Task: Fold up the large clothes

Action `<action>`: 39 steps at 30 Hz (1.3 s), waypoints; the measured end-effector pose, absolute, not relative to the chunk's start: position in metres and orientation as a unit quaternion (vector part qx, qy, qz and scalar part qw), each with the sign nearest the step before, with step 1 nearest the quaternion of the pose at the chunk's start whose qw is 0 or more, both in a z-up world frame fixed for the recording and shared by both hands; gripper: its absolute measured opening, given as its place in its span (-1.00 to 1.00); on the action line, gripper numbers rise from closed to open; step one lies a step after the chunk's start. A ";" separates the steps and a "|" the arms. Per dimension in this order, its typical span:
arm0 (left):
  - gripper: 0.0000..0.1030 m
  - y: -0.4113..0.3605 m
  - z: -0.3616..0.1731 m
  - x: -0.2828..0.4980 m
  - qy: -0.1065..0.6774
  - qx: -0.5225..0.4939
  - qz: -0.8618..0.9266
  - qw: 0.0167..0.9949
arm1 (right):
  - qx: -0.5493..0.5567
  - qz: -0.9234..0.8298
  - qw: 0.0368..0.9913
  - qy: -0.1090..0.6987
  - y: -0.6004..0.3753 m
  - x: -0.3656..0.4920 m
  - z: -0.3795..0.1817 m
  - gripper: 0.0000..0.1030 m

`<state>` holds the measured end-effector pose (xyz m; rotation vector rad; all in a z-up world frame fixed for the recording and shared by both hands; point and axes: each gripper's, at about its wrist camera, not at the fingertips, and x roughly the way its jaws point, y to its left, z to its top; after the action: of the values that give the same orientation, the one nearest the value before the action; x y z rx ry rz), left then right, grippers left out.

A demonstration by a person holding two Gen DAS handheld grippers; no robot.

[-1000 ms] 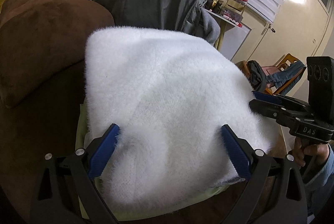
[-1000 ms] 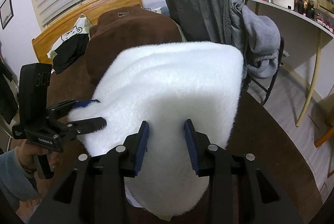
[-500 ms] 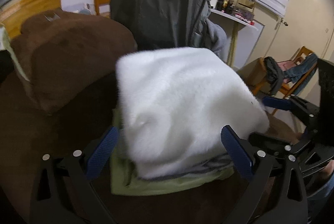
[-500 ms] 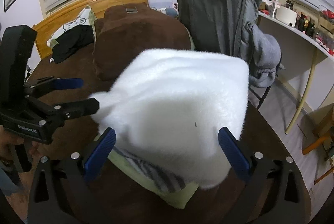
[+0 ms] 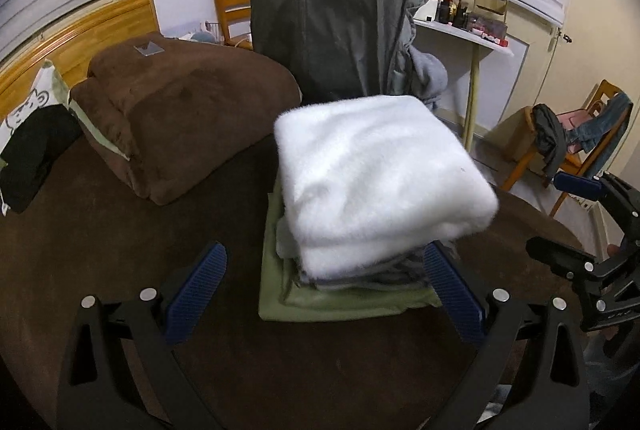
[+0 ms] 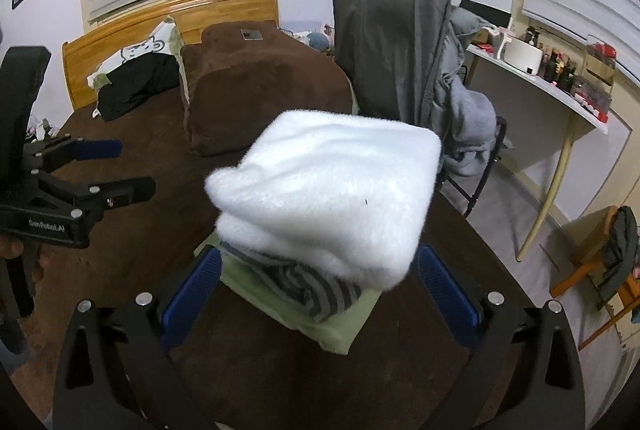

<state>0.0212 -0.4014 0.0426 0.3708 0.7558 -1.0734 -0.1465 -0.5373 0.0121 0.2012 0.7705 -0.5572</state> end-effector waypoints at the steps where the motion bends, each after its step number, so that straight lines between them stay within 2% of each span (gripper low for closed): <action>1: 0.87 -0.397 0.045 0.016 0.347 0.172 -0.493 0.779 | 0.097 -0.270 0.884 0.368 -0.533 -0.150 0.015 0.88; 14: 0.87 -0.343 0.070 -0.056 0.305 0.175 -0.464 0.814 | 0.110 -0.297 0.883 0.346 -0.470 -0.206 0.048 0.88; 26: 0.87 -0.299 0.048 -0.100 0.341 0.149 -0.444 0.815 | 0.112 -0.298 0.880 0.353 -0.427 -0.249 0.031 0.88; 39: 0.87 -0.307 0.049 -0.120 0.341 0.153 -0.462 0.804 | 0.103 -0.296 0.877 0.363 -0.415 -0.255 0.026 0.88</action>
<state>-0.1201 -0.3065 0.0487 0.3279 0.7304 -0.9891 -0.2550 -0.4150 0.0257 0.2154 0.7566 -0.6181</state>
